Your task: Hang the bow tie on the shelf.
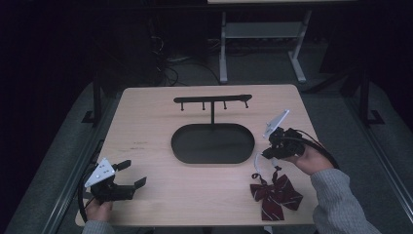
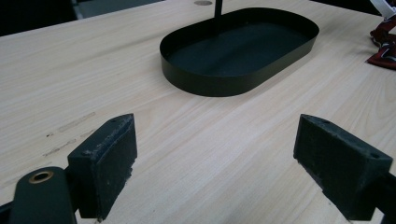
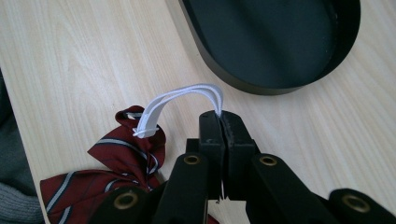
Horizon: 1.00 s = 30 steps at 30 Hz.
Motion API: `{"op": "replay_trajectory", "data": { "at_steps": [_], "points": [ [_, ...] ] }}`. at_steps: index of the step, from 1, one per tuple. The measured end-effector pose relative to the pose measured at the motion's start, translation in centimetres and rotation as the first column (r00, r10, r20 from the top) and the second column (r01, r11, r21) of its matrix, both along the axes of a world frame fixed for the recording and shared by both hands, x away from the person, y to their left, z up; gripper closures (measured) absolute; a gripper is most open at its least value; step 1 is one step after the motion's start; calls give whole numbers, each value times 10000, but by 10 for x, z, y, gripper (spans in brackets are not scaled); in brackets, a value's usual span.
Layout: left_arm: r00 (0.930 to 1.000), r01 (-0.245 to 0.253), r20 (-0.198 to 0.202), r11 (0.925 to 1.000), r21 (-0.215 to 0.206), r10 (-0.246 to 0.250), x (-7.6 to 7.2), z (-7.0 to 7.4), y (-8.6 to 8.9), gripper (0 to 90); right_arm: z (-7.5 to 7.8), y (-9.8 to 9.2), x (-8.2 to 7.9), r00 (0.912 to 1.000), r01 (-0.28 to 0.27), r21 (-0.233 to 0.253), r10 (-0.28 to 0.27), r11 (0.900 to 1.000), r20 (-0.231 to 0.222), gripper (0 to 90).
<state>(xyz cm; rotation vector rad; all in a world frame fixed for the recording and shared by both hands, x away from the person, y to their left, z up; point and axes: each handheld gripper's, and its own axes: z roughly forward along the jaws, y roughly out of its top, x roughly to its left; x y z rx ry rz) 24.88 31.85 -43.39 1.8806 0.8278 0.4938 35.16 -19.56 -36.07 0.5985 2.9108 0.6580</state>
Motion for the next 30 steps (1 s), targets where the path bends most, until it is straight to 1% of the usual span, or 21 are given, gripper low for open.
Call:
{"op": "replay_trajectory", "data": {
  "at_steps": [5, 7, 14, 17, 19, 21, 25, 26, 27, 28, 30],
  "points": [
    [10000, -1, 27, 10000, 13, 1, 0, 0, 0, 131, 5, 0, -2, 10000, -58, 71, 58, 10000, 16, 877],
    [10000, -11, 10, 10000, -11, 11, 0, 0, 0, 131, 8, 1, -2, 9999, -117, 34, 116, 9999, 75, 878],
    [10000, -3, 12, 10000, 6, 3, 0, 0, 0, 131, 20, 0, -5, 9993, -250, 149, 246, 9996, 285, 881],
    [10000, -15, 4, 10000, -12, 15, 0, 0, 0, 131, 23, 0, -6, 9993, -253, 168, 248, 9995, 295, 881],
    [10000, -13, 3, 10000, -4, 13, 0, 0, 0, 131, 26, 0, -7, 9987, -256, 82, 252, 9996, 440, 882],
    [10000, -9, 8, 10000, 4, 9, 0, 0, 0, 131, 26, 0, -8, 9987, -239, 93, 235, 9997, 458, 882],
    [10000, -4, 8, 10000, 28, 4, 0, 0, 0, 131, 29, -1, -9, 9988, -287, 205, 279, 9994, 411, 882],
    [10000, -10, 10, 10000, 22, 9, 0, 0, 0, 131, 30, -2, -8, 9981, -360, 208, 349, 9991, 505, 881],
    [10000, -14, 9, 10000, -17, 14, 0, 0, 0, 131, 30, -2, -8, 9981, -360, 208, 349, 9991, 505, 881],
    [10000, -34, -19, 10000, -47, 34, 0, 0, 0, 131, 31, -1, -9, 9984, -348, 375, 331, 9987, 455, 881],
    [10000, -26, -7, 10000, -50, 26, 0, 0, 0, 131, 33, -1, -9, 9984, -329, 404, 310, 9986, 480, 882]
  ]
}}
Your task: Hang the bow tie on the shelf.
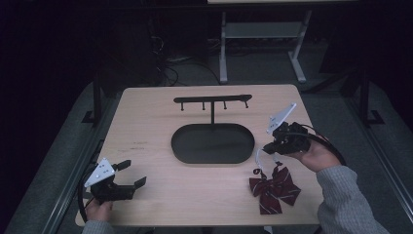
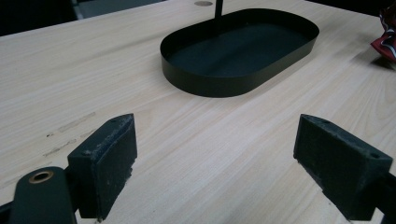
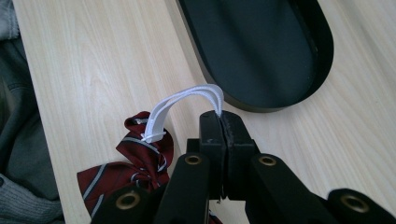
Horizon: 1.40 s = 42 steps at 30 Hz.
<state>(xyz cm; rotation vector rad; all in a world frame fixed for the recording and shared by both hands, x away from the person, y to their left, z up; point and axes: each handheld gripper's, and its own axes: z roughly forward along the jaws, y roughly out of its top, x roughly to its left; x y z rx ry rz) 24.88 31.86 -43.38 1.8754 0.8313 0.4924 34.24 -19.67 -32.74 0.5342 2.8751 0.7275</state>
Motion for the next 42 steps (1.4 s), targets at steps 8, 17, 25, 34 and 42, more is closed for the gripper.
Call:
{"op": "replay_trajectory", "data": {
  "at_steps": [8, 17, 25, 34, 42],
  "points": [
    [10000, 6, 4, 10000, 33, -6, 0, 0, 0, 131, 7, 1, 0, 9999, -162, 40, 163, 9999, -10, 882],
    [10000, -34, 32, 10000, -38, 34, 1, 0, 0, 131, 18, 7, 2, 9992, -386, 86, 385, 9992, 83, 881],
    [10000, -57, 21, 10000, -61, 58, 1, 0, 0, 131, 28, 10, 4, 9987, -487, 65, 486, 9988, 134, 881],
    [10000, 13, 61, 10000, -11, -13, 2, 0, 0, 131, 37, 20, 8, 9974, -679, -86, 681, 9977, 238, 880],
    [10000, 12, 46, 10000, -51, -12, 1, 0, 0, 131, 44, 25, 9, 9972, -708, -98, 710, 9974, 247, 880]
  ]
}}
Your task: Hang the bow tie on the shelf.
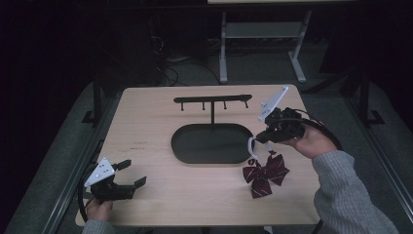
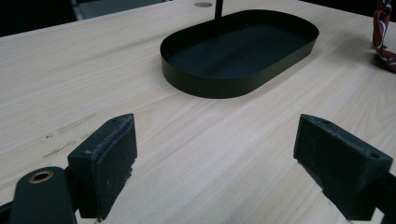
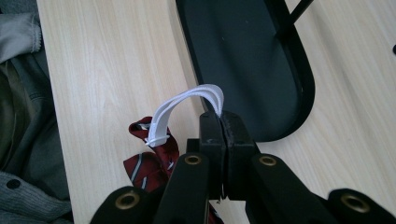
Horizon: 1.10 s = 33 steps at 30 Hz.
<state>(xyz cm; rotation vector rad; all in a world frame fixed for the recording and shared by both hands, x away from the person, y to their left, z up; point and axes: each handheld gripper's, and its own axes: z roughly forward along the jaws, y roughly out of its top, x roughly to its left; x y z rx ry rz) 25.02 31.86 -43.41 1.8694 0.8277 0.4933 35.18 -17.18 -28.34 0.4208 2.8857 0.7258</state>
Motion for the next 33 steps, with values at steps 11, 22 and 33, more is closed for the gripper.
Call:
{"op": "replay_trajectory", "data": {
  "at_steps": [11, 22, 33],
  "points": [
    [10000, 2, 19, 10000, 10, -2, 0, 0, 1, 131, 5, 7, 7, 9999, -119, -30, 119, 9999, 14, 879],
    [10000, 36, 39, 10000, 16, -36, 0, 1, 1, 131, 14, 16, 13, 9997, -224, 48, 224, 9997, -3, 879],
    [10000, 15, 68, 10000, -49, -14, -1, 1, 2, 131, 21, 27, 20, 9991, -428, 6, 428, 9991, 47, 880]
  ]
}}
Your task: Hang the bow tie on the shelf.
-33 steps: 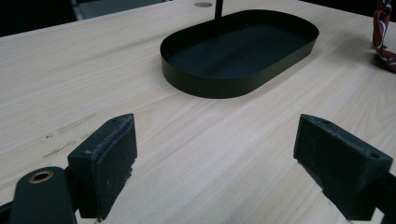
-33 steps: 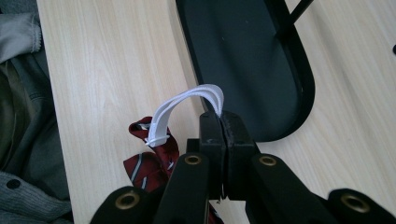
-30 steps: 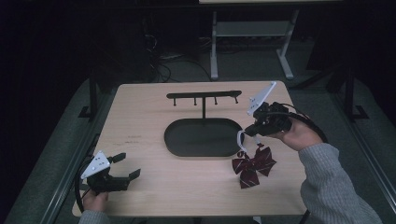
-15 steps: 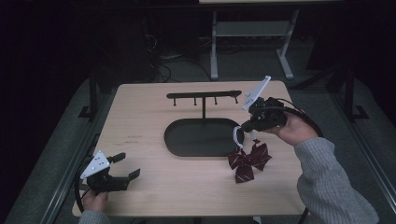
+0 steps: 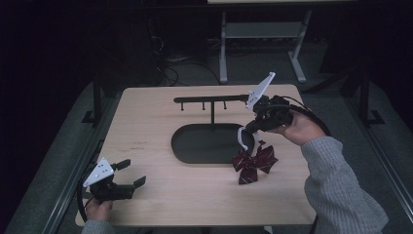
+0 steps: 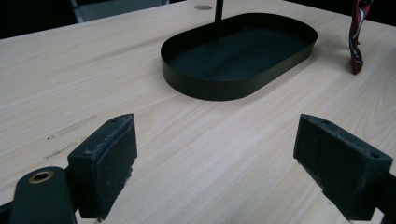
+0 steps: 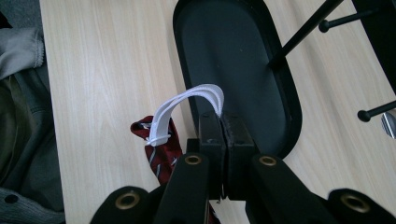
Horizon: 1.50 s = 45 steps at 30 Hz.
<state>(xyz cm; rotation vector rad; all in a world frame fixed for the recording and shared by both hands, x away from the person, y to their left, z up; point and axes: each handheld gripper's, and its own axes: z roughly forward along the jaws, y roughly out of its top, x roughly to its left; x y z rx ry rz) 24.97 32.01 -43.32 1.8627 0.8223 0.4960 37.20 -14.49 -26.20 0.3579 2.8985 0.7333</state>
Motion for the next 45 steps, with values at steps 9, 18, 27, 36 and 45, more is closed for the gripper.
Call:
{"op": "replay_trajectory", "data": {
  "at_steps": [9, 18, 27, 36, 45],
  "points": [
    [10000, 0, -8, 10000, -21, 0, 0, 0, 0, 131, 7, 6, 6, 10000, -14, 20, 14, 10000, -64, 881],
    [10000, -7, -1, 10000, -68, 7, 0, 0, 0, 131, 11, 16, 15, 9998, -195, 4, 195, 9998, 12, 880],
    [10000, -24, -16, 9999, -101, 24, 0, 0, 0, 131, 14, 23, 20, 9997, -226, 6, 226, 9997, -79, 880],
    [10000, -31, 12, 10000, -54, 32, 0, 0, 0, 131, 16, 31, 26, 9993, -345, -51, 345, 9994, -126, 880],
    [10000, -39, 7, 10000, -56, 39, 0, 0, 0, 131, 20, 36, 32, 9990, -409, -51, 408, 9992, -180, 880]
  ]
}}
